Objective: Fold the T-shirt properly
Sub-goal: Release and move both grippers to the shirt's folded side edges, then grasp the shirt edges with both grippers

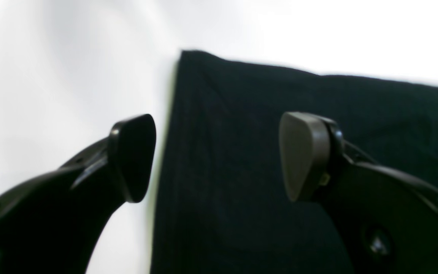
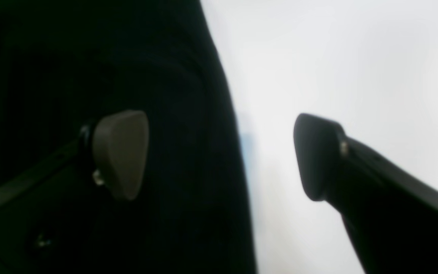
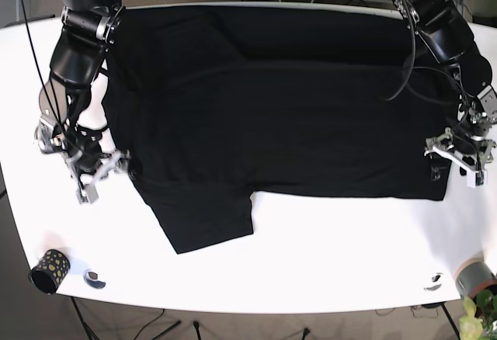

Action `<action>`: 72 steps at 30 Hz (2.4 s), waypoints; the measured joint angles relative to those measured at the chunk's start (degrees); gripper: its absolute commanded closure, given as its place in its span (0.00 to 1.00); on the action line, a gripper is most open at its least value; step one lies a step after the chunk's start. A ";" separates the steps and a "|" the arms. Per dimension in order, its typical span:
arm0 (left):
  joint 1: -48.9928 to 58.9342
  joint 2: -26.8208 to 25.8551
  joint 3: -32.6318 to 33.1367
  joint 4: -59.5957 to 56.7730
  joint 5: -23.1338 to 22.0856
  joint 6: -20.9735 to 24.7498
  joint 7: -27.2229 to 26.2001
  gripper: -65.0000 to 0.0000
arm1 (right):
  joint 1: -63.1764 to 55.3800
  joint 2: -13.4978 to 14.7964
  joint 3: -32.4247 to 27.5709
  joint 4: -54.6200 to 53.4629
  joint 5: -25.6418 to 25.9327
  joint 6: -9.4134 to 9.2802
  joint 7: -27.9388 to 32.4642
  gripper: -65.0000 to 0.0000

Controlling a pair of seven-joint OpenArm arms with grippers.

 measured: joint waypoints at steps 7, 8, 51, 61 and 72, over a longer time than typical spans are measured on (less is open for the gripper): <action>0.46 0.09 -0.04 -1.09 0.24 0.20 0.31 0.29 | 6.03 1.38 -6.03 -13.75 -0.07 0.11 11.04 0.12; 0.35 0.09 -0.04 -1.09 0.15 0.17 0.22 0.29 | 6.67 1.79 -7.32 -16.13 0.02 0.04 13.20 0.12; -20.35 -9.49 11.15 -42.60 -0.55 8.46 -9.46 0.18 | 7.80 -3.02 -14.58 -24.35 0.26 -0.09 25.14 0.88; -20.31 -8.07 13.62 -42.88 -0.70 8.48 -12.94 0.58 | 7.80 -3.02 -14.49 -24.35 0.26 -0.09 25.14 0.88; -20.02 -7.80 13.70 -43.39 -0.26 8.41 -14.73 1.00 | 7.08 -2.99 -14.49 -20.92 -0.11 -0.09 24.15 0.89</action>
